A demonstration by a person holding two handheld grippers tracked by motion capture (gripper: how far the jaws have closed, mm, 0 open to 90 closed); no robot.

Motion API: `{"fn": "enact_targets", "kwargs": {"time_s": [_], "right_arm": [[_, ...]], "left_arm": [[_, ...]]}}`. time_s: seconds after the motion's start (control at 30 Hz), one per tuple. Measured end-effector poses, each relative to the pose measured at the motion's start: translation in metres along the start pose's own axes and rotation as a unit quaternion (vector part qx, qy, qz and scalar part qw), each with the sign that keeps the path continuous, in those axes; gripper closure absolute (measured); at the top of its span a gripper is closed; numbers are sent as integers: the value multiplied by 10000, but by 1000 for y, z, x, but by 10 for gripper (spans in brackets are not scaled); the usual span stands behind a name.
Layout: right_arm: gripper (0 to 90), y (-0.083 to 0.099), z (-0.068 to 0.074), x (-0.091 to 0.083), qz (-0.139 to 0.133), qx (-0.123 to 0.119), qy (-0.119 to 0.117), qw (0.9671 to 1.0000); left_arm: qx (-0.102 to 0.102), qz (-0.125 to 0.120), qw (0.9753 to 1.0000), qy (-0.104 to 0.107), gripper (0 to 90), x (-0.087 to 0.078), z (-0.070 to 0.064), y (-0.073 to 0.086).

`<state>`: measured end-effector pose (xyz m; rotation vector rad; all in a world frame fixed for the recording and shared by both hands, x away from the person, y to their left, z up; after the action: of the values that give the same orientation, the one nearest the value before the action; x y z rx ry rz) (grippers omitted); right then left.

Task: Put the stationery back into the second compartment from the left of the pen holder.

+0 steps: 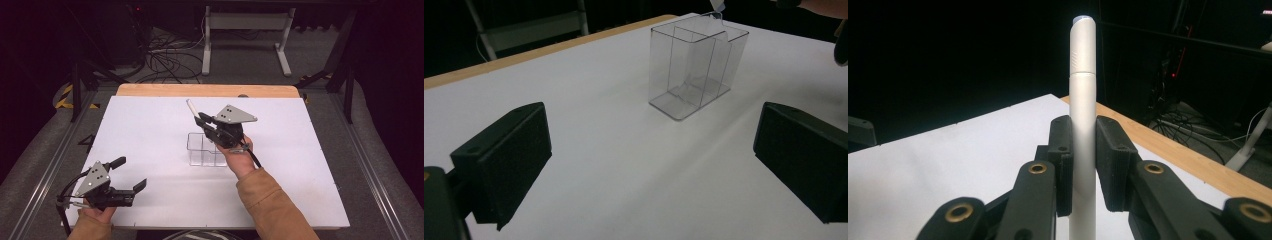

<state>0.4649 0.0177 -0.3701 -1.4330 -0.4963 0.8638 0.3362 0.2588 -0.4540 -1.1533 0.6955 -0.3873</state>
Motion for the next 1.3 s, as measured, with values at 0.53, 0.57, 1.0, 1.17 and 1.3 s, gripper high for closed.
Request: {"fn": "enact_targets", "kwargs": {"time_s": [0.53,0.57,1.0,1.17,1.3], "right_arm": [[786,8,-1,9,9,173,-106,9998],[786,9,-1,9,14,193,-116,9997],[786,29,-4,7,48,352,-148,9993],[786,36,-7,5,79,418,-127,9990],[784,41,-9,3,116,453,-97,9989]], "left_arm": [[8,-4,10000,-5,29,0,1,0],[12,-14,10000,-7,29,0,1,0],[7,-14,10000,-16,29,-1,1,0],[-13,-14,10000,-16,28,-1,1,0],[-16,-11,10000,-9,29,-1,0,0]]}}
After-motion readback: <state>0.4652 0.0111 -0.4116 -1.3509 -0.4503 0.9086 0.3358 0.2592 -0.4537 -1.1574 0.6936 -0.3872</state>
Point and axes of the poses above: each handheld gripper's, and its own axes: x roughly forward along the jaws, y roughly out of its underside, z roughly to its left, the point moved 7 cm from there along x, roughly forward along the jaws, and after that the axes turned 12 degrees about x, right-handed, at the moved point
